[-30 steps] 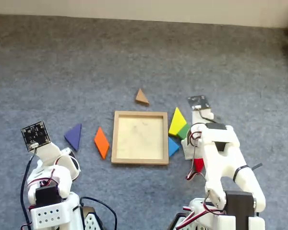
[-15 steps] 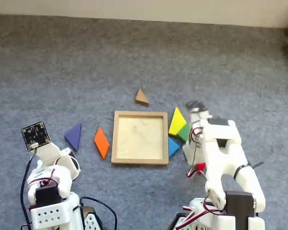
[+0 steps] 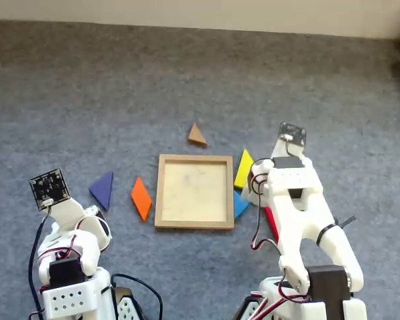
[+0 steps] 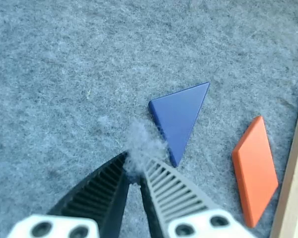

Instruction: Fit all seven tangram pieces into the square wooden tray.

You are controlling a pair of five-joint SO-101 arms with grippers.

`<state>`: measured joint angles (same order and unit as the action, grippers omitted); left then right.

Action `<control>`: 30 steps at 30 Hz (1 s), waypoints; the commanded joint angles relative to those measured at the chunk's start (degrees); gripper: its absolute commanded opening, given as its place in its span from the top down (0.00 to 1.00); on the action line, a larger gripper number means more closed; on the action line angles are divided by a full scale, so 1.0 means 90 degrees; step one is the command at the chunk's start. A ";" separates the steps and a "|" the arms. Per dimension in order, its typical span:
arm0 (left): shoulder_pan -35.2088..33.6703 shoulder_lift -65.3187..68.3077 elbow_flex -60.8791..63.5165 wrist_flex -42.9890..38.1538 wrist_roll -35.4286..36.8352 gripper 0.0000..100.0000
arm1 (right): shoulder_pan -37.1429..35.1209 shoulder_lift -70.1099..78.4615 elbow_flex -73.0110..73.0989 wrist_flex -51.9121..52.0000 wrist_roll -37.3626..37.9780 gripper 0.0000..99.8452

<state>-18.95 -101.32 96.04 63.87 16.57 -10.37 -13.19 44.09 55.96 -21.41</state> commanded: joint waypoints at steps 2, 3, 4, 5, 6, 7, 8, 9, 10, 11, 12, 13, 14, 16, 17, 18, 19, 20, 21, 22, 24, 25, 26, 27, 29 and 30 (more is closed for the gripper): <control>-0.0083 -0.0151 0.0132 -0.0049 0.0049 0.99 | 0.0024 -0.0220 0.0259 -0.0835 -0.0137 0.62; -0.0083 -0.0151 0.0132 -0.0049 0.0049 0.99 | 0.0034 -0.0220 0.0337 -0.0913 -0.0137 0.62; -0.0083 -0.0151 0.0132 -0.0049 0.0049 0.99 | 0.0063 -0.0220 0.0405 -0.0943 -0.0137 0.62; -0.0083 -0.0151 0.0132 -0.0049 0.0049 0.99 | 0.0093 -0.0220 0.0444 -0.0943 -0.0137 0.62; -0.0083 -0.0151 0.0132 -0.0049 0.0049 0.99 | 0.0103 -0.0220 0.0474 -0.0933 -0.0137 0.62; -0.0083 -0.0151 0.0132 -0.0049 0.0049 0.99 | 0.0151 -0.0230 0.0484 -0.0923 -0.0137 0.62; -0.0083 -0.0151 0.0132 -0.0049 0.0049 0.99 | 0.0210 -0.0230 0.0493 -0.0913 -0.0137 0.62; -0.0083 -0.0151 0.0132 -0.0049 0.0049 0.99 | 0.0288 -0.0230 0.0493 -0.0913 -0.0137 0.62; -0.0083 -0.0151 0.0132 -0.0049 0.0049 0.99 | 0.0386 -0.0230 0.0493 -0.0913 -0.0137 0.62; -0.0083 -0.0151 0.0132 -0.0049 0.0049 0.99 | 0.0484 -0.0230 0.0493 -0.0923 -0.0137 0.62; -0.0083 -0.0151 0.0132 -0.0049 0.0049 0.99 | 0.0571 -0.0230 0.0493 -0.0923 -0.0137 0.62; -0.0083 -0.0151 0.0132 -0.0049 0.0049 0.99 | 0.0650 -0.0230 0.0493 -0.0923 -0.0137 0.62; -0.0083 -0.0151 0.0132 -0.0049 0.0049 0.99 | 0.0698 -0.0220 0.0493 -0.0923 -0.0137 0.62; -0.0083 -0.0151 0.0132 -0.0049 0.0049 0.99 | 0.0718 -0.0220 0.0493 -0.0923 -0.0137 0.62; -0.0083 -0.0151 0.0132 -0.0049 0.0049 0.99 | 0.0718 -0.0210 0.0493 -0.0923 -0.0137 0.62; -0.0083 -0.0151 0.0132 -0.0049 0.0049 0.99 | 0.0718 -0.0210 0.0493 -0.0923 -0.0137 0.62; -0.0083 -0.0151 0.0132 -0.0049 0.0049 0.99 | 0.0718 -0.0210 0.0493 -0.0923 -0.0137 0.62; -0.0083 -0.0151 0.0132 -0.0049 0.0049 0.99 | 0.0708 -0.0210 0.0493 -0.0923 -0.0137 0.62; -0.0083 -0.0151 0.0132 -0.0049 0.0049 0.99 | 0.0669 -0.0210 0.0493 -0.0923 -0.0147 0.62; -0.0083 -0.0151 0.0132 -0.0049 0.0049 0.99 | 0.0611 -0.0210 0.0503 -0.0923 -0.0147 0.62; -0.0083 -0.0151 0.0132 -0.0049 0.0049 0.99 | 0.0493 -0.0151 0.0718 -0.0933 -0.0147 0.62; -0.0083 -0.0151 0.0132 -0.0049 0.0049 0.99 | 0.0435 -0.0063 0.0816 -0.0943 -0.0156 0.62; -0.0083 -0.0151 0.0132 -0.0049 0.0049 0.99 | 0.0376 0.0044 0.0884 -0.0952 -0.0195 0.62; -0.0083 -0.0151 0.0132 -0.0049 0.0049 0.99 | 0.0337 0.0161 0.0952 -0.0962 -0.0352 0.62; -0.0083 -0.0151 0.0132 -0.0049 0.0049 0.99 | 0.0337 0.0415 0.0933 -0.0962 -0.0576 0.62; -0.0083 -0.0151 0.0132 -0.0049 0.0049 0.99 | 0.0357 0.0523 0.0943 -0.0962 -0.0596 0.62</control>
<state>-18.95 -101.32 96.04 63.87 16.57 -6.15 -10.99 52.53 47.78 -25.10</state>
